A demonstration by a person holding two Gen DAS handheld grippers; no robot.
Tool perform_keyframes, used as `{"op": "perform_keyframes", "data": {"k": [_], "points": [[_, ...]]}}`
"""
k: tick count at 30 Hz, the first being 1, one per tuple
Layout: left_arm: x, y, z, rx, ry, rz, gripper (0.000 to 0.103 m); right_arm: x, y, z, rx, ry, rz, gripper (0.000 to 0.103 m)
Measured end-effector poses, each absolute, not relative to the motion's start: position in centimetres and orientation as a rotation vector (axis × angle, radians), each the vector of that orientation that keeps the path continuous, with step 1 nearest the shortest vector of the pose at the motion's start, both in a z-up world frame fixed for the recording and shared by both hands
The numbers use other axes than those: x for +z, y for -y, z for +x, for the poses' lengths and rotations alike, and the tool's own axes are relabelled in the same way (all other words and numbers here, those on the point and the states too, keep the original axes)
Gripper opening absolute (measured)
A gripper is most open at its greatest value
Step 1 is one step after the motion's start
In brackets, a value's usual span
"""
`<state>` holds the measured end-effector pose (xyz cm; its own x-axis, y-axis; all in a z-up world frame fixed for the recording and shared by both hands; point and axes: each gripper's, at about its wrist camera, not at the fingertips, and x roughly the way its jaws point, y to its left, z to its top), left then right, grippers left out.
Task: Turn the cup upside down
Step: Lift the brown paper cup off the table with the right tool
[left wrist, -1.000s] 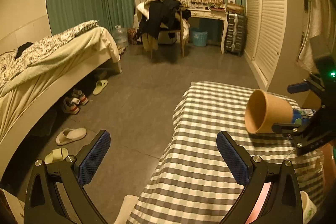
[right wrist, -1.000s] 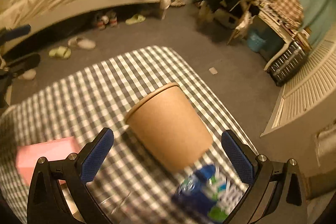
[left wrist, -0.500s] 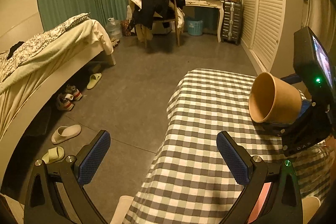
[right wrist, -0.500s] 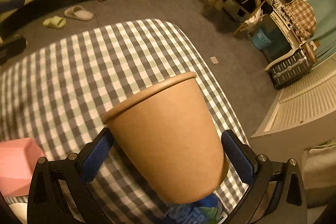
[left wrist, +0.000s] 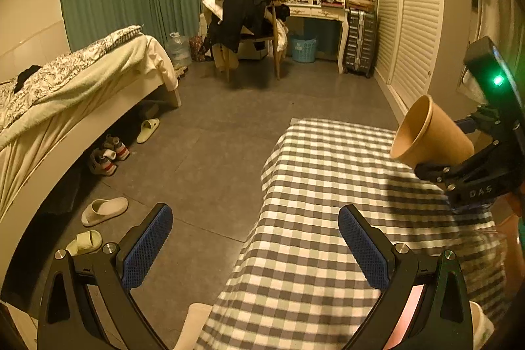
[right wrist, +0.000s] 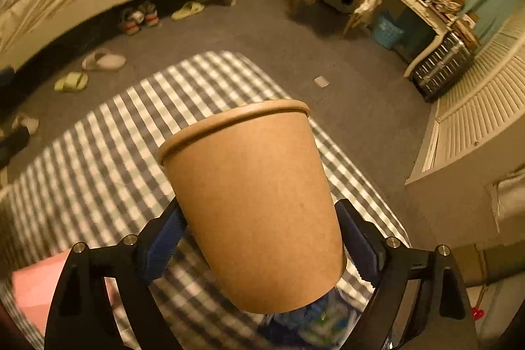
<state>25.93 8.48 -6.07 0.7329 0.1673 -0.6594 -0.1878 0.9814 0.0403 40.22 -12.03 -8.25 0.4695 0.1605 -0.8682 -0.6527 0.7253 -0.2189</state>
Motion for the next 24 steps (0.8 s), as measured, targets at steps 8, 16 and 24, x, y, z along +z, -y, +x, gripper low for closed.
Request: {"op": "perform_keyframes", "data": {"k": [8, 16, 24], "points": [[-1.5, -8.5, 20.1, 0.18, -0.627, -0.046, 0.103, -0.4, 14.0, 32.4, 0.474, -0.866, -0.525, 0.088], [0.9, -8.3, 12.4, 0.146, -0.569, -0.03, 0.103, 4.1, 15.0, 19.4, 0.419, -0.89, -0.492, 0.088], [-1.7, -8.9, 6.3, 0.096, -0.571, -0.076, 0.103, -2.5, 16.9, 10.3, 0.398, -1.179, -0.199, 0.088]]}}
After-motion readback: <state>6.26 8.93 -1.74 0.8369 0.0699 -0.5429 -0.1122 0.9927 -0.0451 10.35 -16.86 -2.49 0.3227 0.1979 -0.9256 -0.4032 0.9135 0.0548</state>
